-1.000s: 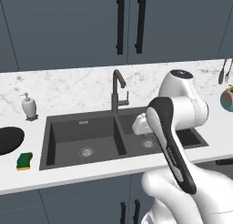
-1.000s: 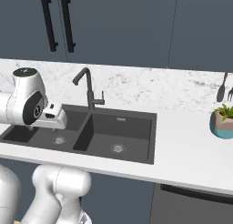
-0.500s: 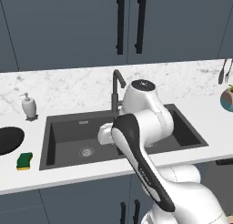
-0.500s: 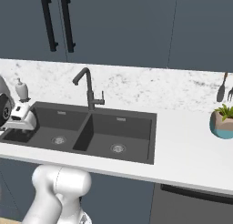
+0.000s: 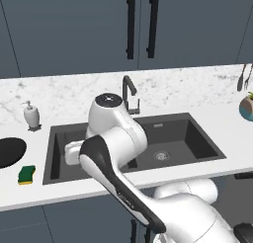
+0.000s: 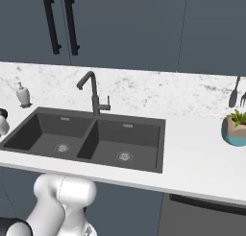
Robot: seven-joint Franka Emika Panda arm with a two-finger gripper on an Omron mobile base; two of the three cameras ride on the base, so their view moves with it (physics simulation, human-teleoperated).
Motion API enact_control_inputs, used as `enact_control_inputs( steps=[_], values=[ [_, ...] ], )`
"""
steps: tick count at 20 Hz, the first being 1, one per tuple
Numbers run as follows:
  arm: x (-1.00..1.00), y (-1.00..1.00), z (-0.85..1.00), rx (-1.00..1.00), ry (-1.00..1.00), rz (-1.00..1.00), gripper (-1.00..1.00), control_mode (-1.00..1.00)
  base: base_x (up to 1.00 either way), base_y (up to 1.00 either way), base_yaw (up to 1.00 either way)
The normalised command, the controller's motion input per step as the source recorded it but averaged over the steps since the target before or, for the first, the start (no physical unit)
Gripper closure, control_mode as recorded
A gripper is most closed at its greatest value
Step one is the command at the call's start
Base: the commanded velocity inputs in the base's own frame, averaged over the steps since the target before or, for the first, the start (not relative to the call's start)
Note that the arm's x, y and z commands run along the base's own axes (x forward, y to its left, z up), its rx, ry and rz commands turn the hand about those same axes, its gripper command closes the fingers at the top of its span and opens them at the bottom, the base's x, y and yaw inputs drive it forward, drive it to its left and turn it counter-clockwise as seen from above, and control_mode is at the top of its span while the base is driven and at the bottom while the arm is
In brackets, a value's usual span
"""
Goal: Pick the pan and sponge and place them into the sink. Then turn on the water.
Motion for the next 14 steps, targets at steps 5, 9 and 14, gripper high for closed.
enact_control_inputs(
  steps=[5,9,14],
  values=[
    [0.08,1.00,0.00,0.00,0.00,0.04,-1.00,-1.00,0.00,0.00,0.00],
    [0.13,1.00,0.00,0.00,0.00,0.04,-1.00,-1.00,0.00,0.00,0.00],
    [0.13,0.99,0.00,0.00,0.00,0.03,-1.00,-1.00,0.00,0.00,0.00]
  ],
)
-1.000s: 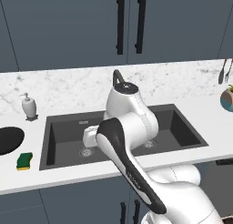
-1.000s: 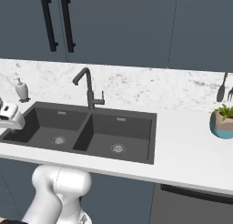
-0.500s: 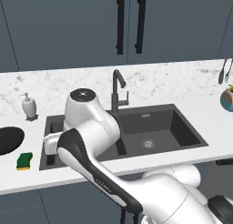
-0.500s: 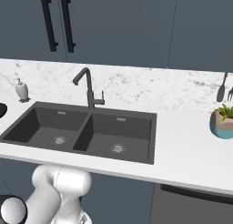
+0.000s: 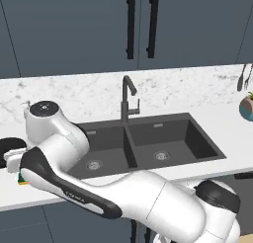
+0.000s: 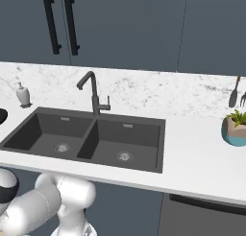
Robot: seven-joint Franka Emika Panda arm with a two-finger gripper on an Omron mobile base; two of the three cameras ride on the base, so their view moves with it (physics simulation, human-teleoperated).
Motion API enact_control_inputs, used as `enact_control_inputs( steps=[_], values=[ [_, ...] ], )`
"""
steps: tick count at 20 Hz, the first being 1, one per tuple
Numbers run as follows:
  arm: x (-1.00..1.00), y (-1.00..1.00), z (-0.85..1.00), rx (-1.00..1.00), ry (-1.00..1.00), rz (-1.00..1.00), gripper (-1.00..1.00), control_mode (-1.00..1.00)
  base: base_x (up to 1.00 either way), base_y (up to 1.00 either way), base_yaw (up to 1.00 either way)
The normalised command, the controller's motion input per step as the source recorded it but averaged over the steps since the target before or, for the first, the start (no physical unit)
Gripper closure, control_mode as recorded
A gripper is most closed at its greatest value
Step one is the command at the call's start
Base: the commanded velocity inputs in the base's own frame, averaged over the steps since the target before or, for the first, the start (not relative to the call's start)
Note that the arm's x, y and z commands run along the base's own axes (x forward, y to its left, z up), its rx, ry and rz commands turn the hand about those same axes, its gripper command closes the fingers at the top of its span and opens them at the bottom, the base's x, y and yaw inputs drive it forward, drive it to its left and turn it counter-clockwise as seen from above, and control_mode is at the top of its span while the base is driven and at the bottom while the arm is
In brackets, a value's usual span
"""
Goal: Pick the pan and sponge and place them into the sink. Then turn on the water.
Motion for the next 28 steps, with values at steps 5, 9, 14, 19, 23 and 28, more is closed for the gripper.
enact_control_inputs(
  steps=[5,9,14,19,23,28],
  values=[
    [0.12,0.97,-0.17,0.00,0.00,0.01,-1.00,-1.00,0.00,0.00,0.00],
    [0.22,0.57,-0.41,0.00,0.00,0.00,-1.00,-1.00,0.00,0.00,0.00],
    [0.28,0.38,-0.31,-0.01,0.03,-0.01,-1.00,-1.00,0.00,0.00,0.00],
    [0.09,0.48,-0.19,0.00,-0.01,-0.09,-1.00,-1.00,0.00,0.00,0.00],
    [0.01,0.46,-0.33,0.00,-0.05,-0.17,-1.00,-1.00,0.00,0.00,0.00],
    [0.14,0.28,-0.33,0.00,-0.01,-0.14,-1.00,-1.00,0.00,0.00,0.00]
  ],
)
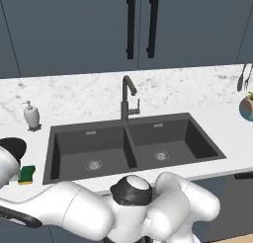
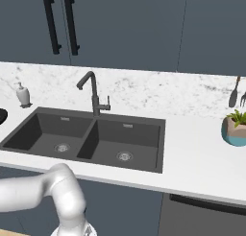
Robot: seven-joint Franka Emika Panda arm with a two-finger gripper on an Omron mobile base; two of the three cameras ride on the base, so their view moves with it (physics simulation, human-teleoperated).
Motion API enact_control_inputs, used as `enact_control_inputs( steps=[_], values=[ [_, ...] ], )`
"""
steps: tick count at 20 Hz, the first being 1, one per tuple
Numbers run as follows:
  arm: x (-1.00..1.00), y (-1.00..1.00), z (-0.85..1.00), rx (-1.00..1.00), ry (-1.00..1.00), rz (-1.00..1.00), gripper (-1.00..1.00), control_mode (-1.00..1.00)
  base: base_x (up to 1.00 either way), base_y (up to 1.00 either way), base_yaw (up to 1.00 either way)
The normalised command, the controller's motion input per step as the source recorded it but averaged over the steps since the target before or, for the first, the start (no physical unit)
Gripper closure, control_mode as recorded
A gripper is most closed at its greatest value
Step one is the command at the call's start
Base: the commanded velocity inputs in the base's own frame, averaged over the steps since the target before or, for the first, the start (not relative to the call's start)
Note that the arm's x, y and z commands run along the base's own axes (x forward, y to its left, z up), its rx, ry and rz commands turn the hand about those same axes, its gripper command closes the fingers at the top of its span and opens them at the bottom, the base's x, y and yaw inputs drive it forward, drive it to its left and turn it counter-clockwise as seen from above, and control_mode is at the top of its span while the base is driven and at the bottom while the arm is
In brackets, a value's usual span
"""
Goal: Pick the pan and sponge and place them into the sink. Then turn on the water.
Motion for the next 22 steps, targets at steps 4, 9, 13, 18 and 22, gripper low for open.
enact_control_inputs(
  steps=[4,9,13,18,22],
  values=[
    [0.20,0.28,-0.23,0.00,0.00,-0.07,-1.00,-1.00,0.00,0.00,0.00],
    [0.27,0.10,-0.31,0.00,0.00,-0.04,-1.00,-1.00,0.00,0.00,0.00],
    [0.33,0.03,-0.29,0.00,0.00,0.00,-1.00,-1.00,0.00,0.00,0.00],
    [0.28,0.18,-0.05,-0.01,0.11,0.00,-1.00,-1.00,0.00,0.00,0.00],
    [0.31,0.32,-0.14,-0.06,0.12,0.00,-1.00,-1.00,0.00,0.00,0.00]
  ],
)
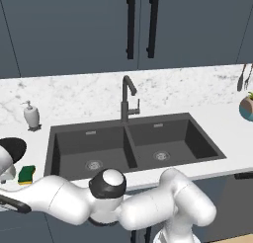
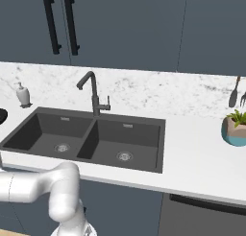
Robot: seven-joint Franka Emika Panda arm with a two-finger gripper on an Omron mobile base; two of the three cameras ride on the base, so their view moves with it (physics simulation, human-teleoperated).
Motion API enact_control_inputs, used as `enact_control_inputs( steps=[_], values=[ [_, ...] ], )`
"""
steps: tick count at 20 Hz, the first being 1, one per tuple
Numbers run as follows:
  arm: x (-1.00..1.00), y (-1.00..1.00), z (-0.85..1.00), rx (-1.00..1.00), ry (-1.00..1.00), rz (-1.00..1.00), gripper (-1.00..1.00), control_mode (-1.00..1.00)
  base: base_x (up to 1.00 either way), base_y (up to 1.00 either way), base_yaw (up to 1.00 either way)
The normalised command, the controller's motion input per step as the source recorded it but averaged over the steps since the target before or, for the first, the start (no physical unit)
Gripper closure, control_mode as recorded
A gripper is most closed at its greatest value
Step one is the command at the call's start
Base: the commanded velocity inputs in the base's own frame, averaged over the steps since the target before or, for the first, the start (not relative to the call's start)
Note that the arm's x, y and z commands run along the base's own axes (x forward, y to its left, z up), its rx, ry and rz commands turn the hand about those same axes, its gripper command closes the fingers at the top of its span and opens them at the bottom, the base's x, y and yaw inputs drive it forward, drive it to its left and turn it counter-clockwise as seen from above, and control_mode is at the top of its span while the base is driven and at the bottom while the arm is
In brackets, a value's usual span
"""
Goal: Pick the pan and sponge and place them into the sink. Then turn on the water.
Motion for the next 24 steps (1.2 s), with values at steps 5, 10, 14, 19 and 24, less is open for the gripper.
enact_control_inputs(
  steps=[5,10,14,19,24],
  values=[
    [0.24,0.39,-0.31,-0.06,0.00,0.00,-1.00,-1.00,0.00,0.00,0.00],
    [0.24,0.63,-0.21,-0.09,0.00,-0.03,-1.00,-1.00,0.00,0.00,0.00],
    [0.26,0.62,-0.12,-0.09,0.00,-0.06,-1.00,-1.00,0.00,0.00,0.00],
    [0.21,0.80,-0.14,-0.13,0.04,-0.11,-1.00,-1.00,0.00,0.00,0.00],
    [0.23,0.81,-0.16,-0.15,0.08,-0.15,-1.00,-1.00,0.00,0.00,0.00]
  ],
)
